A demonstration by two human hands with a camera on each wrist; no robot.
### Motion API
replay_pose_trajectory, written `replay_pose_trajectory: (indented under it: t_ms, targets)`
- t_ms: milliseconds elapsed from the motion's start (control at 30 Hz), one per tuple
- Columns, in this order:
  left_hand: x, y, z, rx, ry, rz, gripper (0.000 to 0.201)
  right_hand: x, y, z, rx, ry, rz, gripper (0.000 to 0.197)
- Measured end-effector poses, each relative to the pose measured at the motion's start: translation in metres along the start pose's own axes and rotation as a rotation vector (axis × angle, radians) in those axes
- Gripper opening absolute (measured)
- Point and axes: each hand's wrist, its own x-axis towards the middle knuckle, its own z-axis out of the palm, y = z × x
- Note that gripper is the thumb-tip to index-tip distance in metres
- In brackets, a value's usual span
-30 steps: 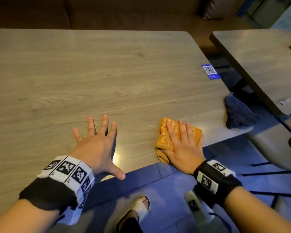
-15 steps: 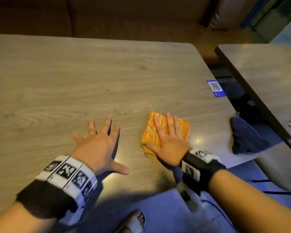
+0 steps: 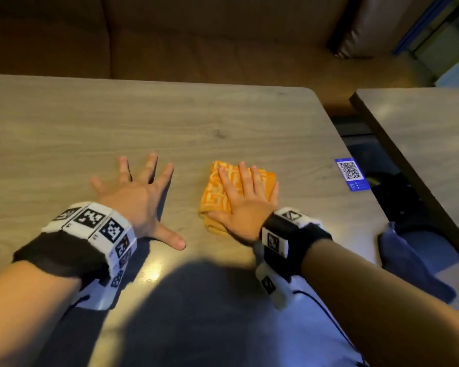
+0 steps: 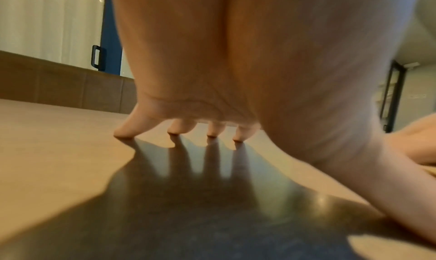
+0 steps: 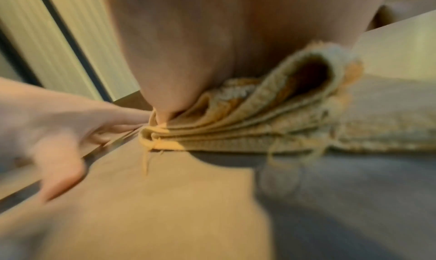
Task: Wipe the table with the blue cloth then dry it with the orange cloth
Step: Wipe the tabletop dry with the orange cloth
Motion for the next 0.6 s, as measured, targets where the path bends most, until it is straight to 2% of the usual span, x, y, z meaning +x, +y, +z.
replay_pose_trajectory:
  t_ms: [67, 200, 267, 333, 433, 467, 533, 600]
  targets:
    - [0.000, 0.000, 0.000, 0.002, -0.013, 0.004, 0.164, 0.012, -0.002, -0.003, -0.012, -0.037, 0.006, 0.094]
    - [0.004, 0.004, -0.002, -0.003, -0.062, -0.014, 0.166, -0.022, 0.002, 0.000, -0.067, -0.048, -0.132, 0.098]
    - [0.004, 0.004, -0.003, -0.024, -0.071, -0.007, 0.165, -0.009, 0.004, -0.001, -0.076, 0.015, -0.156, 0.098]
    - [0.003, 0.004, -0.004, -0.040, -0.075, 0.002, 0.165, 0.028, 0.001, -0.007, -0.039, 0.091, -0.090, 0.098]
    - [0.003, 0.004, -0.003, -0.039, -0.053, 0.011, 0.167, 0.078, -0.010, -0.015, 0.018, -0.026, 0.035, 0.095]
    - [0.003, 0.004, -0.004, -0.042, -0.055, 0.013, 0.167, 0.081, -0.013, -0.017, 0.011, -0.007, 0.045, 0.094]
    - [0.004, 0.005, -0.005, -0.057, -0.083, 0.024, 0.163, 0.064, -0.014, -0.018, -0.030, 0.011, -0.032, 0.096]
    - [0.014, 0.002, -0.014, -0.046, -0.058, 0.036, 0.155, 0.052, -0.005, -0.017, -0.039, -0.079, -0.141, 0.093]
